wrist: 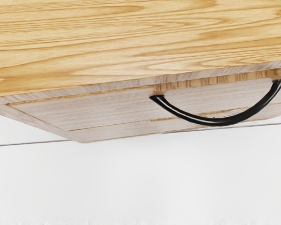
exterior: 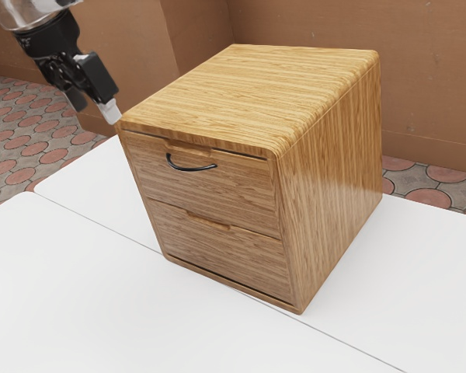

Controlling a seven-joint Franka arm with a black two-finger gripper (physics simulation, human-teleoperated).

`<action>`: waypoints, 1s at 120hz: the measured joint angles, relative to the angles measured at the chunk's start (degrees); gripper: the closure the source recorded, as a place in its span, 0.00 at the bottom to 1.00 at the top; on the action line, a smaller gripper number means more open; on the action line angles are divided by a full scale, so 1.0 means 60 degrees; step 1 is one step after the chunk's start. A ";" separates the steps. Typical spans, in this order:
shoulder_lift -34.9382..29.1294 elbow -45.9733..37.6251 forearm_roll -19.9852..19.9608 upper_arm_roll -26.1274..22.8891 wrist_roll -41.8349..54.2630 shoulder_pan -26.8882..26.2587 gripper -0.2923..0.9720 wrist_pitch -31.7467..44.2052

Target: Pull the drawer handle with one arm to open the drawer

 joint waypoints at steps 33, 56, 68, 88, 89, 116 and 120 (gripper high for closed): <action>-0.0357 -0.0092 0.0042 0.0104 0.0286 -0.0207 0.23 -0.1200; -0.6144 -0.5606 0.0070 0.0069 0.2219 -0.0181 0.23 0.0060; -0.7466 -0.7612 0.0384 0.0045 0.3180 -0.0295 0.23 0.1060; -0.6645 -0.8135 0.0407 0.0137 0.4598 -0.0528 0.23 0.2182; -0.6591 -0.8213 0.0375 0.0135 0.4716 -0.0538 0.23 0.2308; -0.6029 -0.8867 0.0050 -0.0455 0.7400 -0.0628 0.23 0.4675; -0.5985 -0.8899 0.0049 -0.0504 0.7732 -0.0636 0.23 0.5035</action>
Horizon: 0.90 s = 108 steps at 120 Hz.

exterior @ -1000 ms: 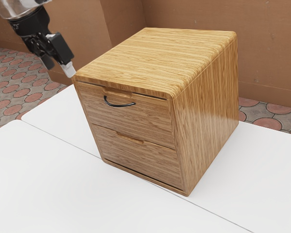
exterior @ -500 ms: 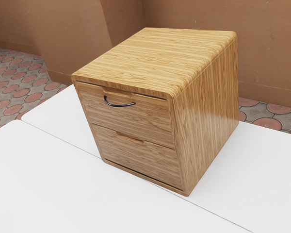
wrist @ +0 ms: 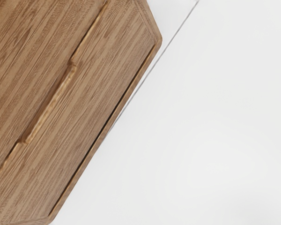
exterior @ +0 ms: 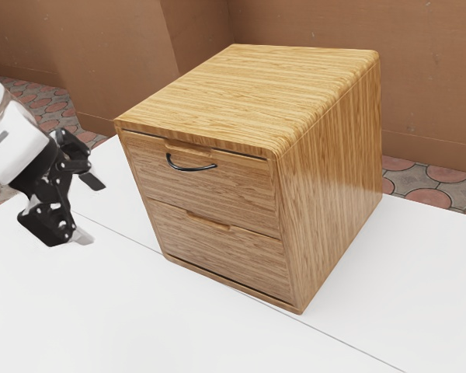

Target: Pull the drawer handle with one arm to open the drawer

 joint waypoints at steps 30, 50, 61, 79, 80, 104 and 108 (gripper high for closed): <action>0.1294 0.0040 -0.0596 0.0231 0.2773 -0.0272 0.23 0.2803; 0.1549 0.0050 -0.0734 0.0254 0.4229 -0.0286 0.23 0.3914; 0.1337 -0.0067 -0.0718 0.0250 0.4917 -0.0286 0.23 0.4107; 0.0294 -0.0969 -0.0748 0.0538 0.5829 -0.0352 0.23 0.4152; 0.0297 -0.0993 -0.0760 0.0550 0.5872 -0.0374 0.23 0.4171; 0.0883 -0.1256 -0.0955 0.0620 0.6610 -0.0851 0.23 0.4985; 0.0924 -0.1261 -0.0969 0.0621 0.6698 -0.0861 0.23 0.5092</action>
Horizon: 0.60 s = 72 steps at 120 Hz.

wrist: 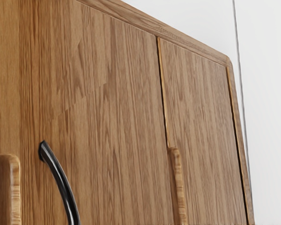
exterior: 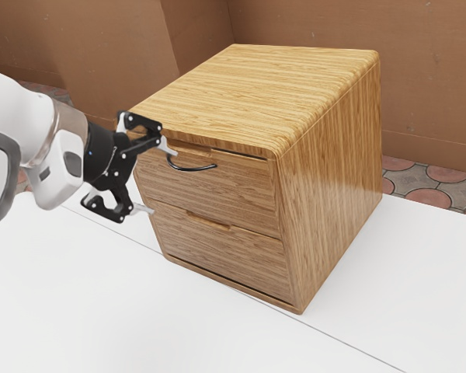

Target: Pull the drawer handle with one arm to open the drawer

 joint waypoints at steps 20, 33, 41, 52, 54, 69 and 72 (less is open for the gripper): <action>0.0301 0.0003 -0.0036 0.0015 0.0355 -0.0011 0.23 0.0406; 0.0457 0.0002 -0.0052 0.0016 0.0500 -0.0011 0.23 0.0573; 0.0567 -0.0004 -0.0061 0.0016 0.0567 -0.0011 0.23 0.0639; 0.0763 -0.0006 -0.0063 0.0016 0.0644 -0.0012 0.23 0.0699; 0.0777 -0.0008 -0.0063 0.0016 0.0657 -0.0012 0.23 0.0707; 0.0791 -0.0086 -0.0065 0.0021 0.0742 -0.0001 0.23 0.0731; 0.0780 -0.0122 -0.0063 0.0030 0.0757 0.0000 0.22 0.0732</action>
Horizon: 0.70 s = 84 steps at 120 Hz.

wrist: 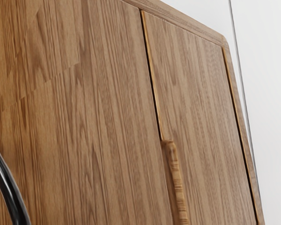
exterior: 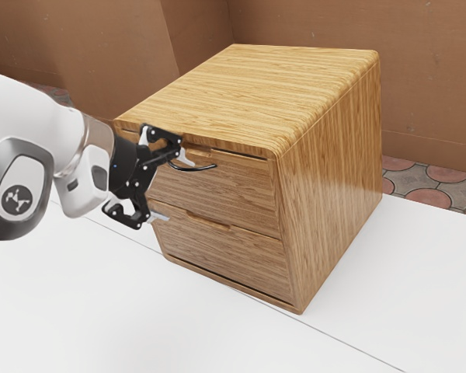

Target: Pull the drawer handle with one arm to open the drawer

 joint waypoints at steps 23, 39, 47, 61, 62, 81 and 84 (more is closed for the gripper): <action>-0.0106 -0.0242 0.0040 0.0362 0.0098 -0.0004 0.23 -0.0034; -0.0284 -0.0372 0.0027 0.0334 0.0149 -0.0001 0.26 -0.0022; -0.0431 -0.0442 0.0024 0.0326 0.0171 -0.0008 0.25 -0.0002; -0.0677 -0.0606 0.0020 0.0323 0.0204 -0.0011 0.24 0.0025; -0.0682 -0.0621 0.0018 0.0323 0.0206 -0.0010 0.23 0.0026; -0.0834 -0.0865 0.0027 0.0323 0.0246 -0.0012 0.23 0.0044; -0.0898 -0.0898 0.0031 0.0323 0.0251 -0.0013 0.24 0.0040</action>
